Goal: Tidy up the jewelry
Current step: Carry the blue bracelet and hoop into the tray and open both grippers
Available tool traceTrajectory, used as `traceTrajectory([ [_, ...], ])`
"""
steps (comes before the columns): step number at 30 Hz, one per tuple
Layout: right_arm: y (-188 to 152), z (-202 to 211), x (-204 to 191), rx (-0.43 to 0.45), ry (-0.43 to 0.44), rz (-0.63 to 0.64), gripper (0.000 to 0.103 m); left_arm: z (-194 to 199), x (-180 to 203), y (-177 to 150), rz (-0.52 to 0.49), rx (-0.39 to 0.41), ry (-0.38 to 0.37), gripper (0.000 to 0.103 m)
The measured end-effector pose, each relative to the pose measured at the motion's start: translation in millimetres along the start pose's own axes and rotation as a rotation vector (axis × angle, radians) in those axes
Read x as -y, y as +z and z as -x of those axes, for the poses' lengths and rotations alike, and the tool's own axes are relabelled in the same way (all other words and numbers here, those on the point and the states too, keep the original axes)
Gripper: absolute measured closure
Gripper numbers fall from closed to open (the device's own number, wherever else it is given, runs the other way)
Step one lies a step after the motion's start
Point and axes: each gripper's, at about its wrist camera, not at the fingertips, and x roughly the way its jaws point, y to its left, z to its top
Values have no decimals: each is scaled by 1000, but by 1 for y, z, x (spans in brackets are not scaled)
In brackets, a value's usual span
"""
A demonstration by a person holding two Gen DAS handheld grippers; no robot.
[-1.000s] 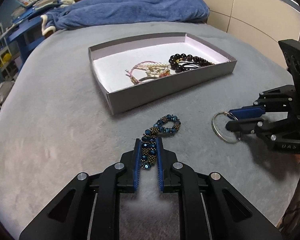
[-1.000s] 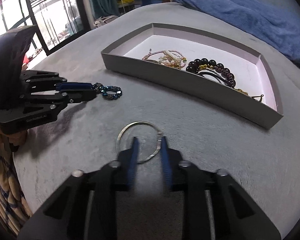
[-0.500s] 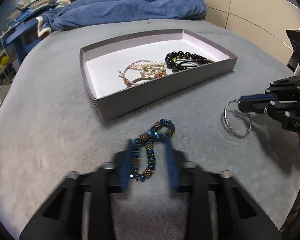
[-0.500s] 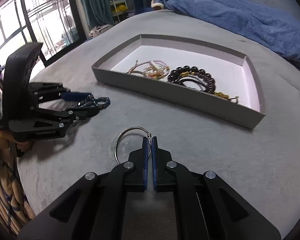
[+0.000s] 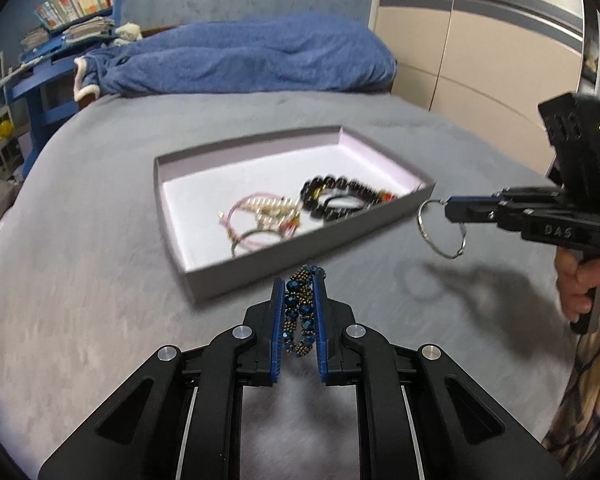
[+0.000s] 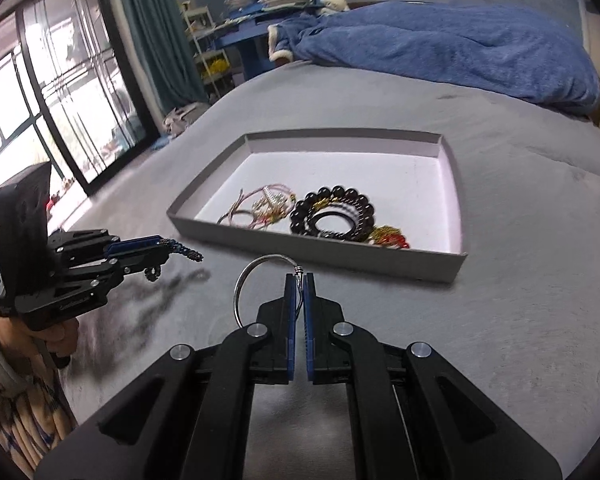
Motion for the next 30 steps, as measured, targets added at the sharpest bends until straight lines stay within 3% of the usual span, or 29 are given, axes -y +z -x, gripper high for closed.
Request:
traceTrajectory([
  [9,24,1,8,49,-8,-28,100,-1,12,35,3,70,0,89],
  [16,49,-12,21,60,-23,-61,100,-8,-6,60,55,94,33,89],
  [30,62,-62,38,11,-71,-113,100,-64,-19,78,75,12,90,89],
])
